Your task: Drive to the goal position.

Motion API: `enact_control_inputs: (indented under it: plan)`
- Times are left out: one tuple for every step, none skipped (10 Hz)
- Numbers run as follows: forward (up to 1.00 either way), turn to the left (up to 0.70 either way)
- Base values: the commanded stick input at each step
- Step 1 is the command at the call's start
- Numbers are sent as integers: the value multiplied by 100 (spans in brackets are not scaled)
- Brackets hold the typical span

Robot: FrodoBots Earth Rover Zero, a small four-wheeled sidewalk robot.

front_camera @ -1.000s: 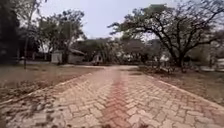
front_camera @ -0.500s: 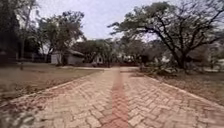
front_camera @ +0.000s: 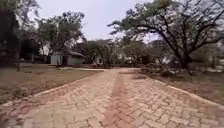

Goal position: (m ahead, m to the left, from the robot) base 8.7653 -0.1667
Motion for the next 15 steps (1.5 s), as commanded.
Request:
enact_control_inputs:
  plan:
    - [70,0]
    - [70,0]
    - [70,0]
    - [70,0]
    - [70,0]
    - [70,0]
    - [70,0]
    - [70,0]
    - [70,0]
    - [70,0]
    - [70,0]
    - [70,0]
    - [70,0]
    - [70,0]
    - [70,0]
